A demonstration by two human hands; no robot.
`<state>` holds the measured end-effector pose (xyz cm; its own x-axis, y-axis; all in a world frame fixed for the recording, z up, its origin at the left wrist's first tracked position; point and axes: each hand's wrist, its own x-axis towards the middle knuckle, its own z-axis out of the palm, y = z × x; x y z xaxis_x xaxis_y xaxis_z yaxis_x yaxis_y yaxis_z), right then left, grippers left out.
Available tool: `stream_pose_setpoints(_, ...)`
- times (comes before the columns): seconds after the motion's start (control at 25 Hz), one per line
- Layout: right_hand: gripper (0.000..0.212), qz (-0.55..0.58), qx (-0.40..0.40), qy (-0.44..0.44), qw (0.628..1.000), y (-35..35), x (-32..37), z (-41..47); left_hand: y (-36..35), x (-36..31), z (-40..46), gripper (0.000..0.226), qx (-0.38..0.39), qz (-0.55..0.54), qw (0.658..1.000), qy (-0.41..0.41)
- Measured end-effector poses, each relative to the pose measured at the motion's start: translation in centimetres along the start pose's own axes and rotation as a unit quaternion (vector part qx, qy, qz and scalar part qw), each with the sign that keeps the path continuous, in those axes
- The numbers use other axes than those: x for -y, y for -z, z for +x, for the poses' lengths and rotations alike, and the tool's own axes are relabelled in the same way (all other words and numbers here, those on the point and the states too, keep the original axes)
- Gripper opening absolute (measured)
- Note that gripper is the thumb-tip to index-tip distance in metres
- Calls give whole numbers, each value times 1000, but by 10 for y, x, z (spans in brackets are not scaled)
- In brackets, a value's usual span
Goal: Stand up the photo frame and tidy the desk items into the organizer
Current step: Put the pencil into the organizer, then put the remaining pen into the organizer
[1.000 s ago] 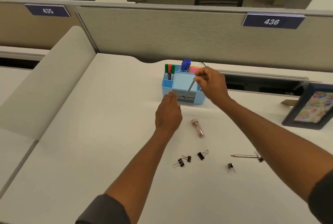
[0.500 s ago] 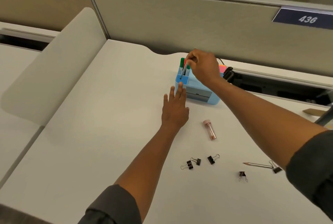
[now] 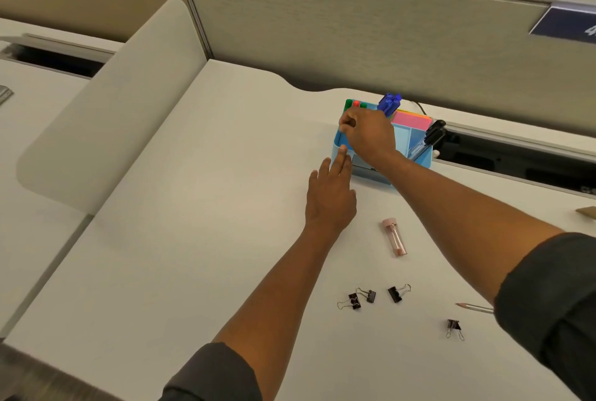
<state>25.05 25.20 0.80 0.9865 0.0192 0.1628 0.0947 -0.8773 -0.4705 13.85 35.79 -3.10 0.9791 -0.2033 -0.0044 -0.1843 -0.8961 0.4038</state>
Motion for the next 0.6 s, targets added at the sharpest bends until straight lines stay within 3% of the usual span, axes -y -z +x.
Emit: stream_pose_setpoints(0.6,11,59,-31,0,998,9,-9,-9,1,0,1,77,14,4,1000,-15)
